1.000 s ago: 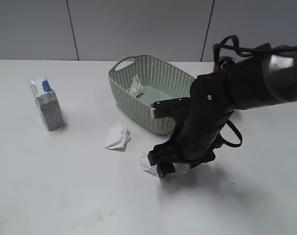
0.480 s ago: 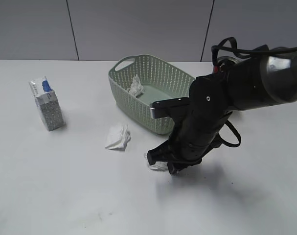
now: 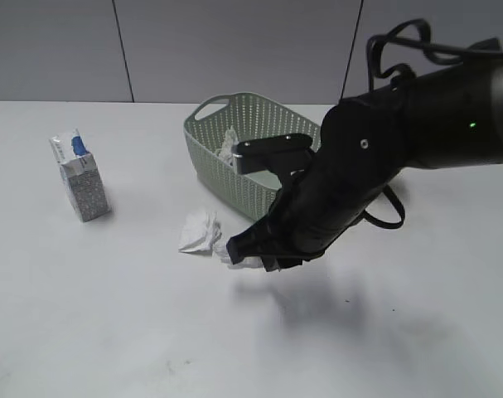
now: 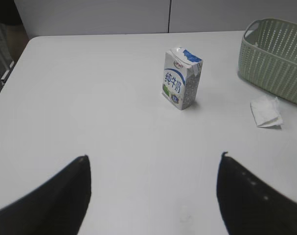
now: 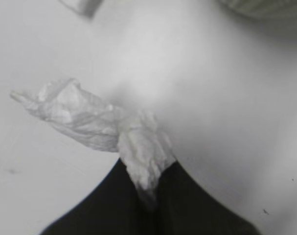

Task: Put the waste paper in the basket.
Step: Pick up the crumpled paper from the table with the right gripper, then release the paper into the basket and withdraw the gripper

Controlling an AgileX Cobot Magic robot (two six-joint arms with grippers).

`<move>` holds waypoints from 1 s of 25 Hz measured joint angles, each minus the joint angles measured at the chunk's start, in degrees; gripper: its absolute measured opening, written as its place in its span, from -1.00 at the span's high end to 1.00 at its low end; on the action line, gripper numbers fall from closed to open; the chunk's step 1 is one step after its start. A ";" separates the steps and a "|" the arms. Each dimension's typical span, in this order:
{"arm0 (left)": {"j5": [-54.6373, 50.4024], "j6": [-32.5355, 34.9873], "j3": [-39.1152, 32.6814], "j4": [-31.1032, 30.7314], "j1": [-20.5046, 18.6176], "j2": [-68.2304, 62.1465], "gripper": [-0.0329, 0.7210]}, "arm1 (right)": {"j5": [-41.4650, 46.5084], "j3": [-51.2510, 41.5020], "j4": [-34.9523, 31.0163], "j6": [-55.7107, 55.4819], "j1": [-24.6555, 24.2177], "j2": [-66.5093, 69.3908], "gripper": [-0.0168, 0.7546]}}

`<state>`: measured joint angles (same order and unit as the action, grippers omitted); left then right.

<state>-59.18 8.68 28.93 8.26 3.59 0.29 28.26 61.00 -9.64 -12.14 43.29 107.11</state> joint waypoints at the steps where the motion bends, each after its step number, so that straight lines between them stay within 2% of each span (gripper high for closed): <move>1: 0.00 0.00 0.00 0.00 0.00 0.00 -0.65 | -0.05 0.00 0.00 0.11 0.28 -1.55 0.90; 5: 0.00 0.00 0.00 0.00 0.00 0.00 -0.65 | -1.76 0.00 0.92 0.23 0.47 -7.38 0.90; 8: 0.00 0.00 0.00 0.00 0.00 0.00 -0.65 | -5.88 0.00 4.41 0.23 0.47 -10.75 0.90; 13: 0.00 0.00 0.00 0.00 0.00 0.00 -0.65 | -16.28 0.00 9.64 0.15 -1.70 -12.02 0.90; 21: 0.00 0.00 0.00 0.00 0.00 0.00 -0.65 | -37.40 0.00 10.50 -0.62 -9.67 -6.96 0.91; 25: 0.00 0.00 0.00 0.00 0.00 0.00 -0.65 | -47.51 0.00 10.63 -0.18 -11.76 -1.87 0.91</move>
<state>-59.18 8.68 28.93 8.26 3.59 0.29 -19.26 61.00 0.99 -12.32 31.54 105.25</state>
